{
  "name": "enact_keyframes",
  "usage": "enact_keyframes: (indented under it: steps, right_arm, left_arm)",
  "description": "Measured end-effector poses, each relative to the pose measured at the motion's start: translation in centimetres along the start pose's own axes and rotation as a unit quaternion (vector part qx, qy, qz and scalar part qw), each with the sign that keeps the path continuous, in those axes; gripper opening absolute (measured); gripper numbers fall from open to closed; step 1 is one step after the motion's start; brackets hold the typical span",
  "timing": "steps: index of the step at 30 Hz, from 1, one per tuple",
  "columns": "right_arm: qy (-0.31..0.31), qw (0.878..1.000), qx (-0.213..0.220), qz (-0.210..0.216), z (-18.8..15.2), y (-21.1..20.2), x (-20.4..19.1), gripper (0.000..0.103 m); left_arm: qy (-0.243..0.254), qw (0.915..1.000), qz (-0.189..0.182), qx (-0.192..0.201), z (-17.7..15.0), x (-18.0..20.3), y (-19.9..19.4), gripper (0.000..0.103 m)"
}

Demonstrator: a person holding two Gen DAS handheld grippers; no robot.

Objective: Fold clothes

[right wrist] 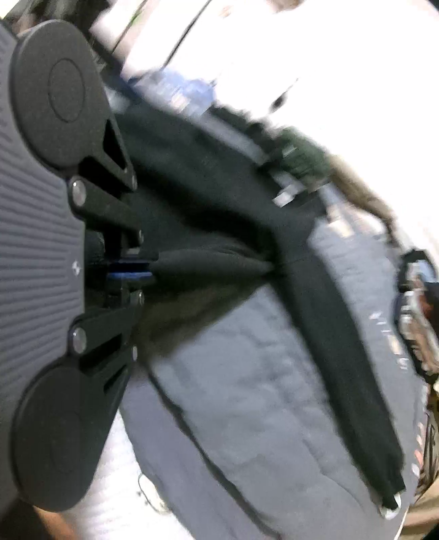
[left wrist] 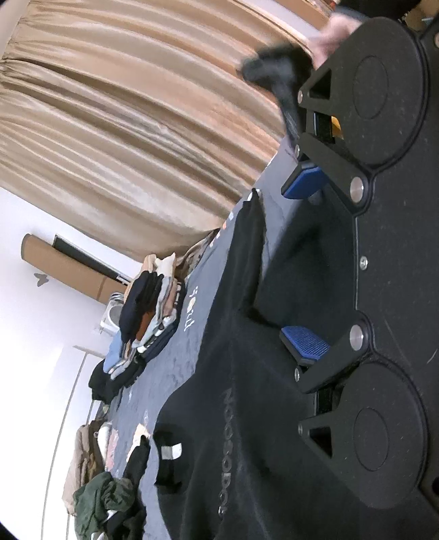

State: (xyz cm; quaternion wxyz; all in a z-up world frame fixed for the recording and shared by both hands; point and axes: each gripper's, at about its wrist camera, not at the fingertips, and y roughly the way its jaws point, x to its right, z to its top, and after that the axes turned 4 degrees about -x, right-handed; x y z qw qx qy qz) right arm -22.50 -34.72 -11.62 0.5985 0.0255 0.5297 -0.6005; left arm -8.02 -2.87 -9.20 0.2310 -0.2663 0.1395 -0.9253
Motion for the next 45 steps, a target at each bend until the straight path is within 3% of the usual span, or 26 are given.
enact_keyframes:
  steps: [2, 4, 8, 10, 12, 17, 21, 28, 39, 45]
  right_arm:
    - [0.005, 1.000, 0.010, 0.025, 0.4, -2.6, -0.6, 0.004]
    - [-0.007, 1.000, 0.007, 0.012, 0.2, -3.7, -0.8, 0.004]
    - [-0.045, 0.993, -0.078, -0.080, -0.3, -1.1, 0.8, 0.004]
    - [-0.100, 0.978, -0.094, -0.158, -0.6, 0.1, 0.6, 0.006]
    - [-0.120, 0.974, -0.066, -0.182, -0.5, -0.4, 0.2, 0.008]
    - [-0.116, 0.982, -0.016, -0.148, 1.2, -1.4, -0.5, 0.012]
    - [-0.119, 0.984, 0.015, -0.132, 3.1, 0.0, -0.9, 0.042]
    - [-0.139, 0.983, 0.034, -0.112, 7.0, 5.7, -2.4, 0.045]
    - [-0.251, 0.962, 0.025, -0.105, 12.7, 17.7, -8.7, 0.051]
    - [-0.317, 0.937, -0.011, -0.146, 15.5, 25.4, -10.9, 0.052]
  left_arm:
    - [-0.004, 1.0000, 0.001, 0.007, 0.2, -0.3, -0.4, 0.082]
    - [-0.005, 1.0000, 0.003, 0.007, 0.3, -0.4, -0.5, 0.082]
    - [-0.006, 0.9999, 0.006, 0.008, 0.5, -0.6, -0.7, 0.082]
    - [0.000, 1.0000, 0.009, 0.005, 0.4, -0.4, -0.7, 0.082]
    - [0.005, 0.9999, 0.009, 0.004, 0.2, -0.2, -0.8, 0.083]
    - [0.005, 0.9999, 0.016, 0.004, 0.2, -0.2, -0.7, 0.086]
    - [0.007, 0.9998, 0.019, 0.005, 0.3, -0.2, -0.8, 0.086]
    - [0.013, 0.9992, 0.037, 0.002, 0.6, -1.1, -0.8, 0.086]
    - [0.019, 0.9975, 0.068, -0.004, 1.2, -2.9, -0.6, 0.086]
    - [-0.004, 0.9957, 0.092, -0.011, 1.8, -5.3, 0.1, 0.086]
